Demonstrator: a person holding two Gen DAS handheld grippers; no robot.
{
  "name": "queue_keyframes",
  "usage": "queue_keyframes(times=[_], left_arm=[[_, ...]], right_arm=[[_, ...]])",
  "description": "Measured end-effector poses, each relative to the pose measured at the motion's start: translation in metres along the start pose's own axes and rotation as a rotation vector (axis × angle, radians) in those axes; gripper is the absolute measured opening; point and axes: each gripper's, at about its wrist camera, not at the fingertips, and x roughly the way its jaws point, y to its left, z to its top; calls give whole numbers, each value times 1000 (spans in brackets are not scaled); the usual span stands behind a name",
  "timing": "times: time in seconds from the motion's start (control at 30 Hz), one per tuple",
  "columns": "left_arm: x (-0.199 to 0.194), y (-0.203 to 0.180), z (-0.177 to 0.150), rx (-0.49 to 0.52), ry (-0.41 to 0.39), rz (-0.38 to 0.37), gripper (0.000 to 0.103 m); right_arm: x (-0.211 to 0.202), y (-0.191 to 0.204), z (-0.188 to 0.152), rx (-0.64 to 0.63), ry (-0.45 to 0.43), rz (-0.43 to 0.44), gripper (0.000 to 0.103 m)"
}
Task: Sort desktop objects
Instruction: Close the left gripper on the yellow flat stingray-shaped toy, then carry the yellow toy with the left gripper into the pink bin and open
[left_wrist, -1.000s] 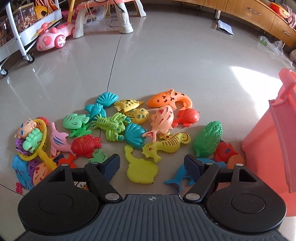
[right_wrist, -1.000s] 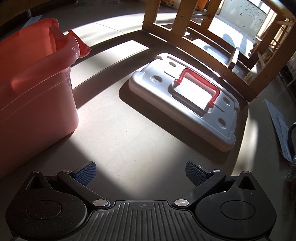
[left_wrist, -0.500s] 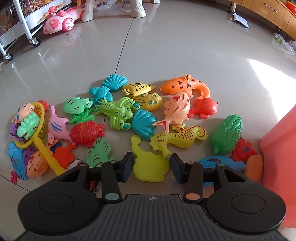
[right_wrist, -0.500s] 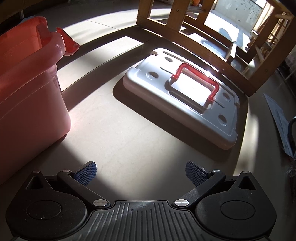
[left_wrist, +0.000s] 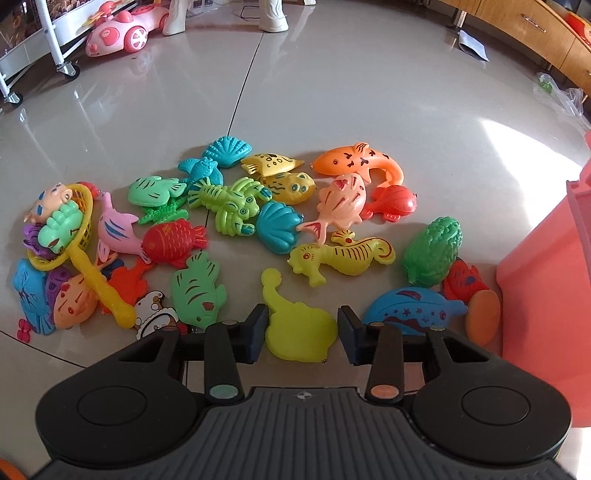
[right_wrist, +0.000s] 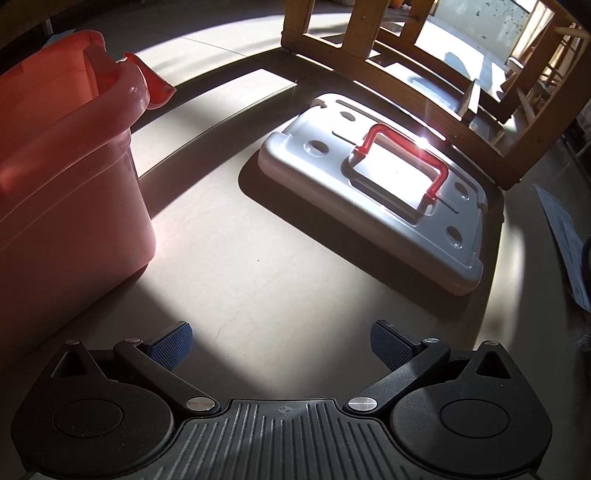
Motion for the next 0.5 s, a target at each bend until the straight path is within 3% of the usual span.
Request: queue_keyframes(times=[0.5], left_arm=[[-129, -30, 4, 31, -101, -52, 42]], right_arm=[[-43, -24, 3, 6, -24, 51, 102]])
